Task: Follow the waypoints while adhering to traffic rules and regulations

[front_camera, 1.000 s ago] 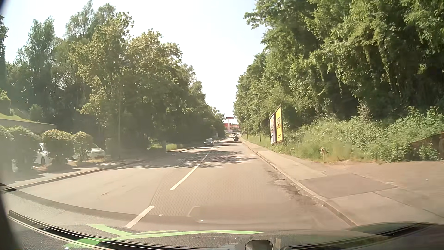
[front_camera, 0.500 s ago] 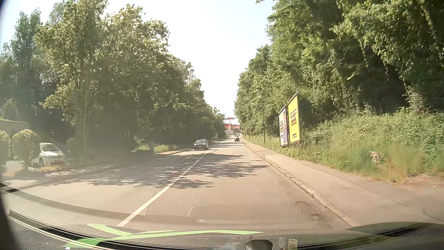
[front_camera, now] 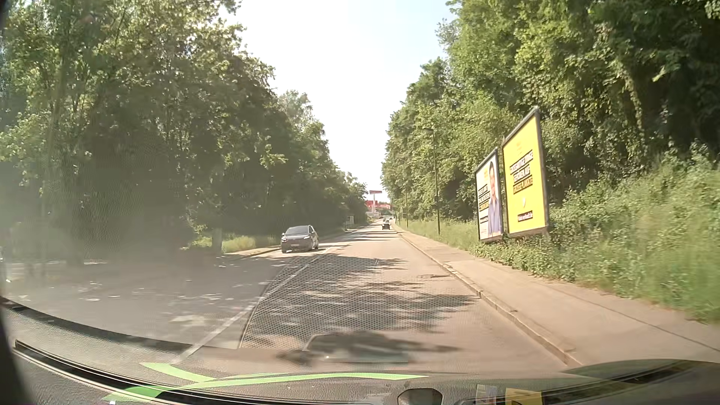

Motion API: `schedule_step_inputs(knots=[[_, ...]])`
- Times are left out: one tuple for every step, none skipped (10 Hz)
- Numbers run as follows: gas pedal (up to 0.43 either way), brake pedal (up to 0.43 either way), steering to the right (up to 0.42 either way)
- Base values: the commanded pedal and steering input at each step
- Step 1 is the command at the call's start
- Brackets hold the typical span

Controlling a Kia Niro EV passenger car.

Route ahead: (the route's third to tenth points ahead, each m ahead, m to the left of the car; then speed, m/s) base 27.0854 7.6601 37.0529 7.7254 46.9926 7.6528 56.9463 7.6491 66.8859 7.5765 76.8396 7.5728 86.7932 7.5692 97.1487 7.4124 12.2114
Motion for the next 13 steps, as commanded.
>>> schedule_step_inputs(knots=[[0.22,0.0,-0.006],[0.22,0.0,-0.006],[0.22,0.0,-0.005],[0.22,0.0,-0.005],[0.22,0.0,-0.004],[0.22,0.0,-0.004],[0.22,0.0,-0.004],[0.22,0.0,-0.004],[0.22,0.0,-0.004],[0.22,0.0,-0.004],[0.22,0.0,-0.003],[0.22,0.0,-0.003],[0.22,0.0,-0.003]])
